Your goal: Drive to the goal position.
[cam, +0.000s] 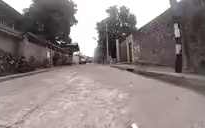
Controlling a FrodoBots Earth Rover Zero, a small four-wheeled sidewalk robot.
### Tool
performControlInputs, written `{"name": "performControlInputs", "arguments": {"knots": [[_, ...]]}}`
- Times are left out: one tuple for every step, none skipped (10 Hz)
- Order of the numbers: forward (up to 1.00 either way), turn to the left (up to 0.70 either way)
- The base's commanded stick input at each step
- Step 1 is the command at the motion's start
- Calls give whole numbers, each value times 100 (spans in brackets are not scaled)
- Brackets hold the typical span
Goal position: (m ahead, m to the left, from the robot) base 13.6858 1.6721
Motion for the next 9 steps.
{"name": "performControlInputs", "arguments": {"knots": [[100,0],[100,0],[100,0],[100,0],[100,0],[100,0],[100,0],[100,0],[100,0]]}}
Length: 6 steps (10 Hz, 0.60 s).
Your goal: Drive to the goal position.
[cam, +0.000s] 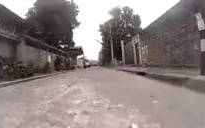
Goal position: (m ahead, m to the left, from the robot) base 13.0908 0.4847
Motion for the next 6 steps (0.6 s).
{"name": "performControlInputs", "arguments": {"knots": [[100,0],[100,0],[100,0],[100,0],[100,0],[100,0]]}}
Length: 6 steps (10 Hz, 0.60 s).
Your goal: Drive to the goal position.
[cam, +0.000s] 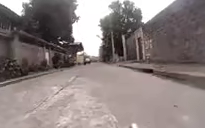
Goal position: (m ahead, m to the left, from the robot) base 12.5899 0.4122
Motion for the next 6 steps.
{"name": "performControlInputs", "arguments": {"knots": [[100,0],[100,0],[100,0],[100,0],[100,0],[100,0]]}}
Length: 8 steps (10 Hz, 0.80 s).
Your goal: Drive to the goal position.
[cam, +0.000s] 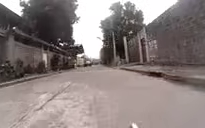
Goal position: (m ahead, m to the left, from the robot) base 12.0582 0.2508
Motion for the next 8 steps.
{"name": "performControlInputs", "arguments": {"knots": [[100,0],[100,0],[100,0],[100,0],[100,0],[100,0],[100,0],[100,0]]}}
